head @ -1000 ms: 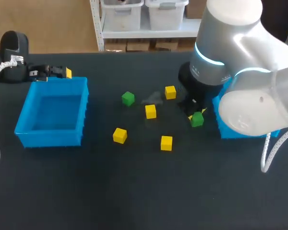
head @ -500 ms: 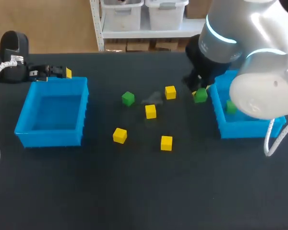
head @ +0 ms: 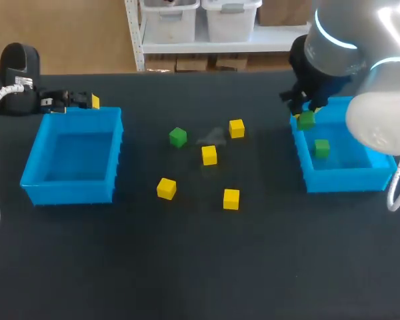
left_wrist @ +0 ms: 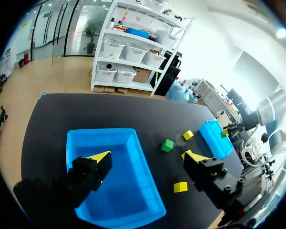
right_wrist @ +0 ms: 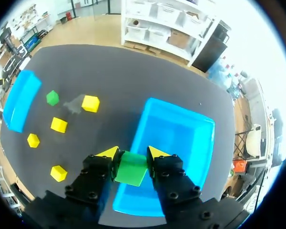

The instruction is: Put the green cubes in the right bin and the yellow cubes in the left bin.

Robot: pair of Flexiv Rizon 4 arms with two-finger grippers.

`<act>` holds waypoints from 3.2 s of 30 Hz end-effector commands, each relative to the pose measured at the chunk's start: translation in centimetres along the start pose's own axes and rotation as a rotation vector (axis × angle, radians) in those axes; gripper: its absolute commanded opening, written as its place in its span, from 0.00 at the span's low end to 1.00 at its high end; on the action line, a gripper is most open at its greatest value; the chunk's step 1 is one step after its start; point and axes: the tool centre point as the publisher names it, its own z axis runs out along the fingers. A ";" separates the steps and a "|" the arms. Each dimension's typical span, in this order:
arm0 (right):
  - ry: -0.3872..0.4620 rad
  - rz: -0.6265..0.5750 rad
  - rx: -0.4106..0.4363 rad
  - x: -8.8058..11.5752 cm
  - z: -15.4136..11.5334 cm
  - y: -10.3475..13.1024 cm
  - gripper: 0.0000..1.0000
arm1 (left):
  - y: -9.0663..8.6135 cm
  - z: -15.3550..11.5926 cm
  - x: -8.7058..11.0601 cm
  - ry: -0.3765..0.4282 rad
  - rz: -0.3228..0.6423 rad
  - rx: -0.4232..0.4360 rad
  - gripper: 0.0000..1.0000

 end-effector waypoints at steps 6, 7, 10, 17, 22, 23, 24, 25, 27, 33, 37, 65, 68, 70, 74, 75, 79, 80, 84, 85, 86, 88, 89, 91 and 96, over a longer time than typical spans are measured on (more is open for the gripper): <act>0.032 0.054 0.032 1.4 1.5 -2.7 0.00 | 0.0 0.0 0.0 0.000 0.000 0.000 1.00; 0.038 0.061 0.036 1.5 1.8 -3.0 0.00 | 0.0 0.0 0.0 0.000 0.000 0.000 1.00; 0.058 0.077 0.043 2.1 2.4 -3.6 0.00 | 0.0 0.0 0.0 0.000 0.000 0.000 1.00; 0.086 0.090 0.050 3.3 3.3 -3.9 0.00 | 0.0 0.0 0.0 0.000 0.000 0.000 1.00; 0.095 0.129 0.063 3.4 4.0 -4.5 0.00 | 0.0 0.0 0.0 0.000 0.000 0.000 1.00; 0.095 0.131 0.063 3.3 4.1 -4.6 0.00 | 0.0 0.0 0.0 0.000 0.000 0.000 1.00; 0.095 0.133 0.064 3.2 4.2 -4.7 0.00 | 0.0 0.0 0.0 0.000 0.000 0.000 1.00; 0.094 0.134 0.064 3.0 4.2 -4.7 0.00 | 0.0 0.0 0.0 0.000 0.000 0.000 1.00; 0.093 0.137 0.068 2.5 4.5 -5.0 0.00 | 0.0 0.0 0.0 0.000 0.000 0.000 1.00; 0.097 0.149 0.078 1.7 5.3 -5.5 0.00 | 0.0 0.0 0.0 0.000 0.000 0.000 1.00; 0.097 0.158 0.088 1.0 5.9 -6.1 0.00 | 0.0 0.0 0.0 0.000 0.000 0.000 1.00; -0.006 0.092 0.008 -2.8 3.9 -2.7 1.00 | 0.0 0.0 0.0 0.000 0.000 0.000 1.00; -0.017 0.061 -0.011 -3.5 3.5 -1.5 1.00 | 0.0 0.0 0.0 0.000 0.000 0.000 1.00; -0.022 0.044 -0.019 -3.9 3.4 -0.8 1.00 | 0.0 0.0 0.0 0.000 0.000 0.000 1.00; -0.031 0.002 -0.035 -5.1 3.3 0.6 1.00 | 0.0 0.0 0.0 0.000 0.000 0.000 1.00; -0.034 -0.009 -0.039 -5.4 3.2 1.0 1.00 | 0.0 0.0 0.0 0.000 0.000 0.000 1.00; -0.053 -0.052 -0.055 -7.0 2.7 2.9 1.00 | 0.0 0.0 0.0 0.000 0.000 0.000 1.00; -0.058 -0.063 -0.060 -7.5 2.6 3.3 1.00 | 0.0 0.0 0.0 0.000 0.000 0.000 1.00; -0.082 -0.105 -0.084 -9.7 2.1 5.2 1.00 | 0.0 0.0 0.0 0.000 0.000 0.000 1.00; -0.089 -0.117 -0.089 -10.1 1.9 5.7 1.00 | 0.0 0.0 0.0 0.000 0.000 0.000 1.00; -0.096 -0.127 -0.094 -10.6 1.7 6.2 1.00 | 0.0 0.0 0.0 0.000 0.000 0.000 1.00; -0.106 -0.148 -0.108 -11.4 1.4 7.2 1.00 | 0.0 0.0 0.0 0.000 0.000 0.000 1.00; -0.110 -0.159 -0.113 -11.6 1.2 7.6 1.00 | 0.0 0.0 0.0 0.000 0.000 0.000 1.00; -0.116 -0.175 -0.125 -12.0 1.0 8.5 1.00 | 0.0 0.0 0.0 0.000 0.000 0.000 1.00; -0.117 -0.215 -0.154 -12.6 1.0 10.4 1.00 | 0.0 0.0 0.0 0.000 0.000 0.000 1.00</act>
